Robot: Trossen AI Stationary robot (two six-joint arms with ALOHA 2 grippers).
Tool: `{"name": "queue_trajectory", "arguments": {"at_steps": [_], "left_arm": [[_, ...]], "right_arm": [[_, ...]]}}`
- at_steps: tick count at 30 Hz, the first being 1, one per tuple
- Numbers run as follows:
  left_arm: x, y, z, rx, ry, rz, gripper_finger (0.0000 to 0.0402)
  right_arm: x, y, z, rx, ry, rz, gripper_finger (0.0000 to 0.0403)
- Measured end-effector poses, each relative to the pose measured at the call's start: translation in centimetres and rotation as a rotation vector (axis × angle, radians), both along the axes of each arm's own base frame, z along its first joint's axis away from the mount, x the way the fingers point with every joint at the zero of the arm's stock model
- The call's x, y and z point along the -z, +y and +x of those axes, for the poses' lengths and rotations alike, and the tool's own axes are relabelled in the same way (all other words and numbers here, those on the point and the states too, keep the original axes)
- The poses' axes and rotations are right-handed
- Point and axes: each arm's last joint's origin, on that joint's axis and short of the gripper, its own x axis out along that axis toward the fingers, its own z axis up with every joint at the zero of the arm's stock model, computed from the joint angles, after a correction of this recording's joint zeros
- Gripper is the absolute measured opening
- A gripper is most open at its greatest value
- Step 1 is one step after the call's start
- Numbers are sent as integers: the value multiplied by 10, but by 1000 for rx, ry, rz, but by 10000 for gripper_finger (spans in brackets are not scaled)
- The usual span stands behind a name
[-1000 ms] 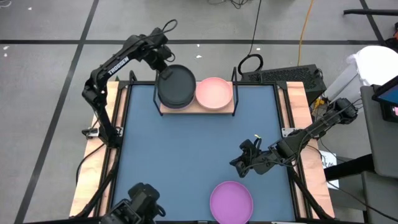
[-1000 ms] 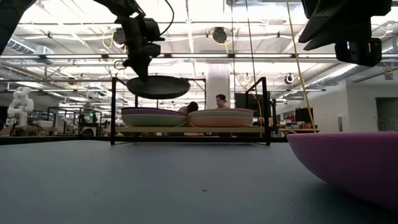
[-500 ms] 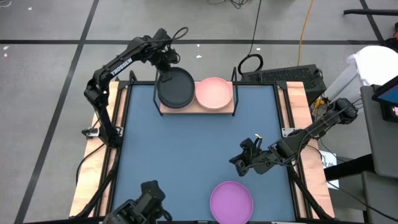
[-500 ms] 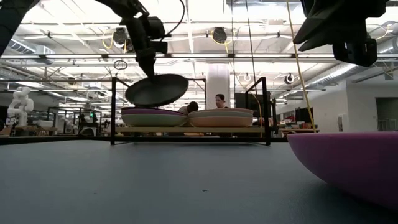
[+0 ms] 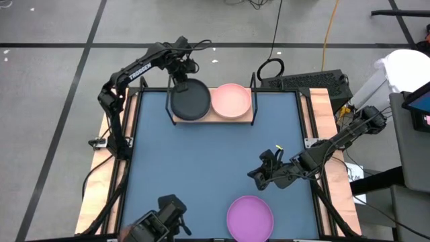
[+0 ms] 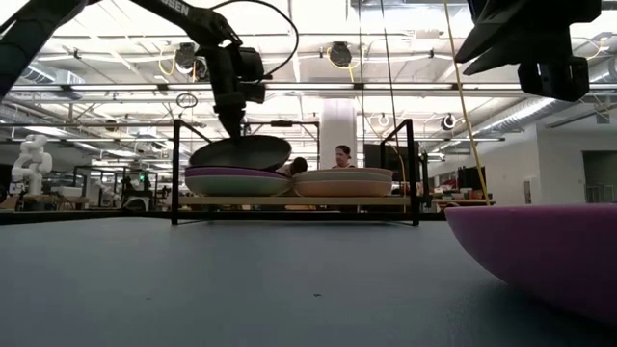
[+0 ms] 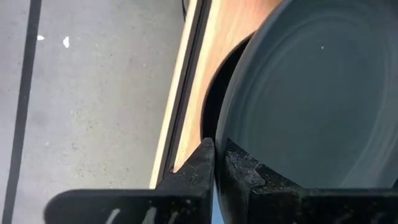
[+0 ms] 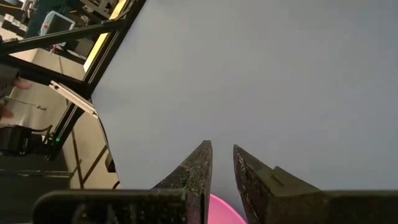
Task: Place and stack plates onto a shelf
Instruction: Stack the black plate on top of the black plate
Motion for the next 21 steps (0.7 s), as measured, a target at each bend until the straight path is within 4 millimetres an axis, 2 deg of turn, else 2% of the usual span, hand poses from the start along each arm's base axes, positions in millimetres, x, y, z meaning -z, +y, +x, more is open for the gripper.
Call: {"name": "queue_trajectory", "arguments": {"at_steps": [11,16,19,21], "left_arm": [[-1,3,2,-17,-7,39,58],[-2,3,3,-77,-22,39,77],[-2,-1,4,-149,-40,-6,80],[-3,-10,5,-148,-59,-95,80]], "right_arm": [[0,0,0,-5,1,-6,52],[0,0,0,-8,1,-11,52],[0,0,0,-8,1,-12,52],[0,0,0,-8,1,-13,52]]}}
